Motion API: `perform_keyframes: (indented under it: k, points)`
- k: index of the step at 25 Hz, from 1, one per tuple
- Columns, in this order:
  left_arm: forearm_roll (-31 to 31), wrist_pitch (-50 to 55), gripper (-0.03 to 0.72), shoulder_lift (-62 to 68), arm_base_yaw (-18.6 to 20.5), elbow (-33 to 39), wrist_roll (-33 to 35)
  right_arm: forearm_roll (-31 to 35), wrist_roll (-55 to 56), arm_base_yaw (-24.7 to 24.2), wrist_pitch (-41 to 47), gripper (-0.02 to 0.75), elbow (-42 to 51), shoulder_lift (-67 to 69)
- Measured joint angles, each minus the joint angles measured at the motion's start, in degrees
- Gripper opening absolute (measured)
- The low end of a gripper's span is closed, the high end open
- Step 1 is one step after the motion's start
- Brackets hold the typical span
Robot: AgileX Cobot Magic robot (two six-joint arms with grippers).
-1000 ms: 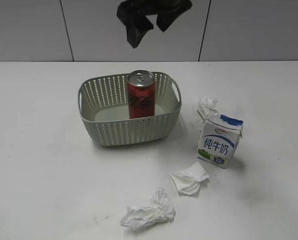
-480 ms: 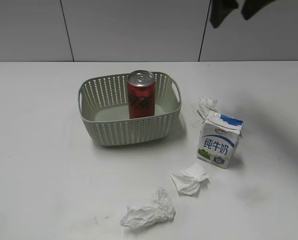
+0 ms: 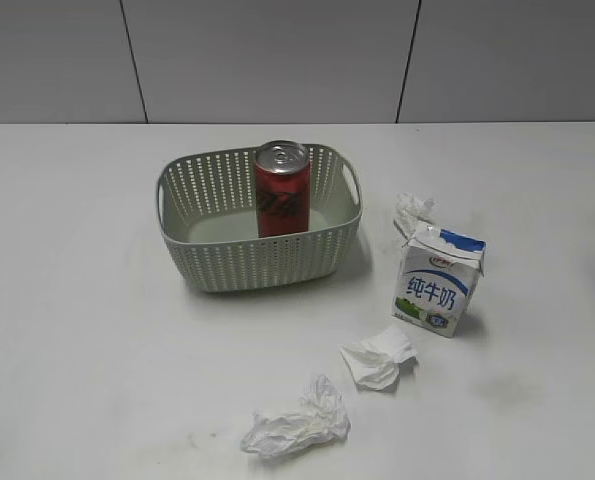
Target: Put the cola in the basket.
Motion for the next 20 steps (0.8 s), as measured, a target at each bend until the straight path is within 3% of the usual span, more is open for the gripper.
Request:
perform_keyframes:
  k: [10,20]
  points:
    - [0.0,0.0,0.364,0.0,0.0,0.0,0.0,0.44,0.02,0.0,-0.13,0.591,29.99,-26.81]
    - [0.0,0.0,0.364,0.0,0.0,0.0,0.0,0.44,0.02,0.0,-6.54,0.591,55.07,-51.25]
